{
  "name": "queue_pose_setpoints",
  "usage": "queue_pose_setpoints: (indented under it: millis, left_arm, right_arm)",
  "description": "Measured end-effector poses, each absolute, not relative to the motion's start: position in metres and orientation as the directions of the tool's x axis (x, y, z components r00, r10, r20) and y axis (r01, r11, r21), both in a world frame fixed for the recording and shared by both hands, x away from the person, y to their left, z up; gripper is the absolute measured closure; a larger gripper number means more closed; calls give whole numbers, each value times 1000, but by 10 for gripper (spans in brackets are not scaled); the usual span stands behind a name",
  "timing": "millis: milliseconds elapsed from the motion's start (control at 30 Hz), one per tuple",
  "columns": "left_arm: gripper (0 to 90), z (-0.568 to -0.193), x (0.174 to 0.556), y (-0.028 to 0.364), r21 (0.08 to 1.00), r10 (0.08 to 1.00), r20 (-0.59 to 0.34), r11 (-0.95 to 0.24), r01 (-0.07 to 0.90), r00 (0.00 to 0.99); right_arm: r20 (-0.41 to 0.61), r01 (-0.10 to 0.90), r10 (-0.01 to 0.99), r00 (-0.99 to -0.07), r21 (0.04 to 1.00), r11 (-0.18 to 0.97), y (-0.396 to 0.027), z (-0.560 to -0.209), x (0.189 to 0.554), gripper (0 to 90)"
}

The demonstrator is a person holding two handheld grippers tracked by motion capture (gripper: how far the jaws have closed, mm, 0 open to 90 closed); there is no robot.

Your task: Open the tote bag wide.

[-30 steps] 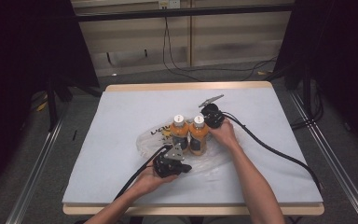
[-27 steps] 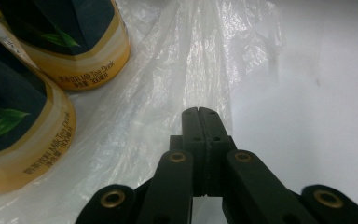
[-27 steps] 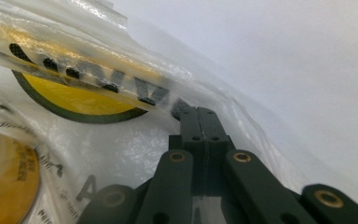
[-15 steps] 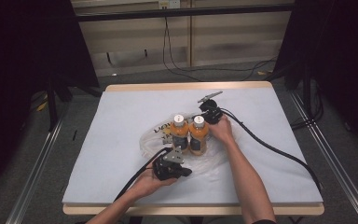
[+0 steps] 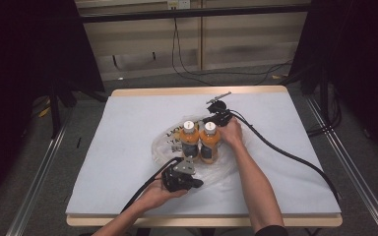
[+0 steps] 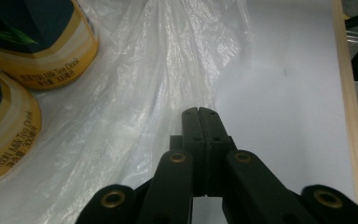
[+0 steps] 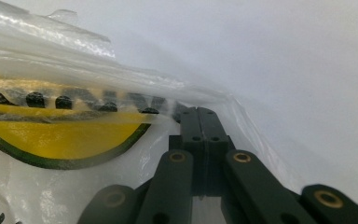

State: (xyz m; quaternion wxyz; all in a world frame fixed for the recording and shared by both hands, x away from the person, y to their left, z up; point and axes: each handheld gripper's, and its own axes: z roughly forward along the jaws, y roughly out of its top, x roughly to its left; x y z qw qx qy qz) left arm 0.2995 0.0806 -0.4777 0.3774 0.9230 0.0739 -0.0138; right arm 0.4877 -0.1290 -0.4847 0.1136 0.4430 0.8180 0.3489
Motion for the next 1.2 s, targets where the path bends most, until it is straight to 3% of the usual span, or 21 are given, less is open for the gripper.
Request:
queue_pose_setpoints:
  millis: [167, 500, 733, 933, 967, 1200]
  left_arm:
    - [900, -474, 294, 79, 666, 102, -74, -735, 125, 992]
    - [900, -471, 305, 85, 733, 126, -154, -650, 199, 980]
    - [900, -465, 306, 90, 760, 141, -153, -615, 208, 978]
    - [832, -459, 306, 93, 781, 160, -145, -588, 212, 976]
    - [823, -455, 304, 96, 804, 178, -117, -561, 199, 977]
    - [700, -448, 304, 101, 836, 223, -87, -514, 193, 971]
  right_arm:
    - [104, 642, 809, -578, 670, 373, -128, -484, 490, 900]
    - [160, 620, 760, -630, 692, 368, -128, -475, 480, 900]
    - [194, 605, 734, -651, 717, 347, -134, -466, 470, 900]
    - [192, 579, 724, -663, 745, 332, -143, -456, 457, 900]
    - [185, 564, 725, -663, 761, 321, -147, -453, 452, 845]
    - [198, 539, 718, -668, 793, 283, -162, -441, 437, 808]
